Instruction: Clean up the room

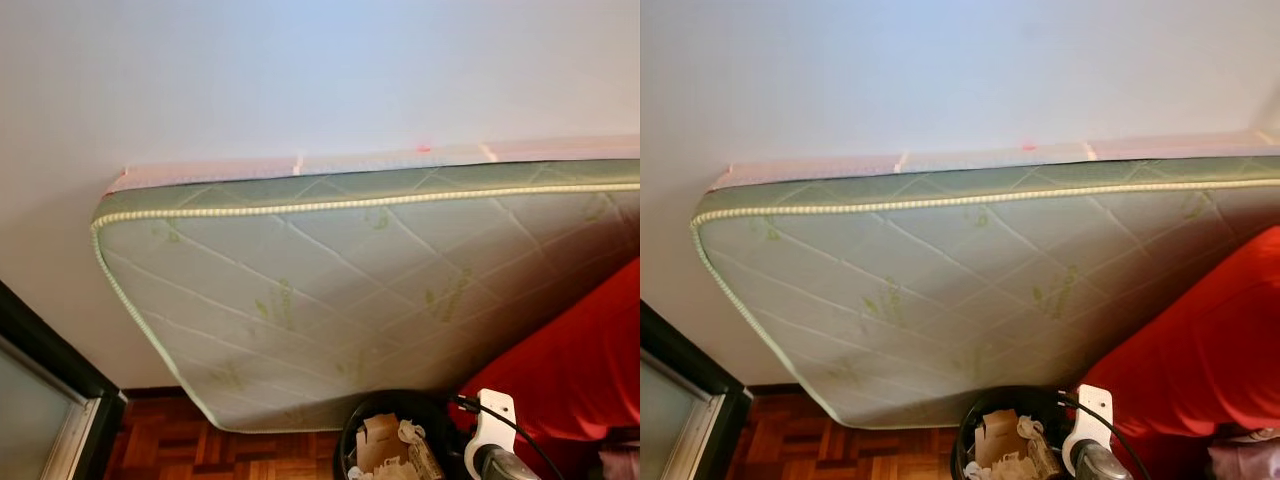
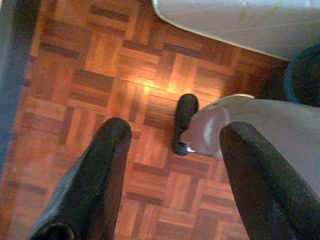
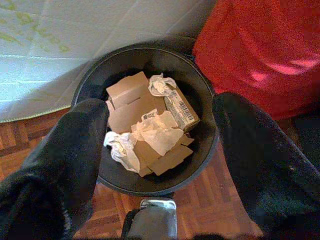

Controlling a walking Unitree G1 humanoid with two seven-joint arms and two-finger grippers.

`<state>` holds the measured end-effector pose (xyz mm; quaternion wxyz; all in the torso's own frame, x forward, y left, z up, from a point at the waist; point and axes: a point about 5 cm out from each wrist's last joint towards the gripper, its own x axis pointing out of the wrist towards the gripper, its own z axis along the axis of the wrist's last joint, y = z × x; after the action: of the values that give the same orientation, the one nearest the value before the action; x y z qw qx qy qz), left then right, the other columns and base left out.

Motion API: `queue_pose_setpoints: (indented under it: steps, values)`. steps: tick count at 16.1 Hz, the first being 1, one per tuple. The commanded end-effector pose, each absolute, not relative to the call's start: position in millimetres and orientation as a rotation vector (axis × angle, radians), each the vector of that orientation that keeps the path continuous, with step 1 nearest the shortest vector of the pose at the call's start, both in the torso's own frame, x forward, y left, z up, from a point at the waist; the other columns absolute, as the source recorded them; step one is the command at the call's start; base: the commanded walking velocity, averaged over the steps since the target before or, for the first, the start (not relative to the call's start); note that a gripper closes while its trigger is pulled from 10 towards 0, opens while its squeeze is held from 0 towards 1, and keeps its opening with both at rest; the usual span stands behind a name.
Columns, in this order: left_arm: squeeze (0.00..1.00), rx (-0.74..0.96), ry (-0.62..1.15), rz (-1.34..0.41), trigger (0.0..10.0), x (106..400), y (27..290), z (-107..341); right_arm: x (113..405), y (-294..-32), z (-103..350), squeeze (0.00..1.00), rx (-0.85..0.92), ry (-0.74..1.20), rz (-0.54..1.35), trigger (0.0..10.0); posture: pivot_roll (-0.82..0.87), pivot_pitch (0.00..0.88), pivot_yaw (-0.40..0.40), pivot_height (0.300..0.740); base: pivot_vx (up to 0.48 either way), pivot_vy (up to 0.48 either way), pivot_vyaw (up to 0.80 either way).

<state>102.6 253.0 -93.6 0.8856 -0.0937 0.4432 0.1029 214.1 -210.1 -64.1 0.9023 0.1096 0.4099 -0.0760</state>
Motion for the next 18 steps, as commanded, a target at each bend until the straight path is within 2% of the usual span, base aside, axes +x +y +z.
queue_pose_setpoints:
  steps: [1,4,6,18]
  values:
    - [0.0,-0.194,0.944,0.213,10.0,98,249,-96,211,-216,-65,0.0,0.236,0.856,-0.165,10.0,0.1,0.0,0.009,0.74,0.0,0.0,0.0]
    - [0.0,-0.197,0.963,0.209,10.0,88,243,-100,212,-222,-63,0.0,0.226,0.865,-0.186,10.0,0.1,0.0,0.021,0.74,-0.254,0.0,0.0]
    - [0.0,-0.187,0.937,0.206,10.0,108,244,-96,214,-221,-62,0.0,0.24,0.856,-0.186,10.0,0.09,0.0,0.028,0.74,-0.274,0.0,0.0]
    - [0.0,-0.19,0.913,0.202,10.0,114,246,-93,212,-223,-62,0.0,0.25,0.855,-0.169,10.0,0.1,0.0,0.013,0.74,-0.303,0.0,0.0]
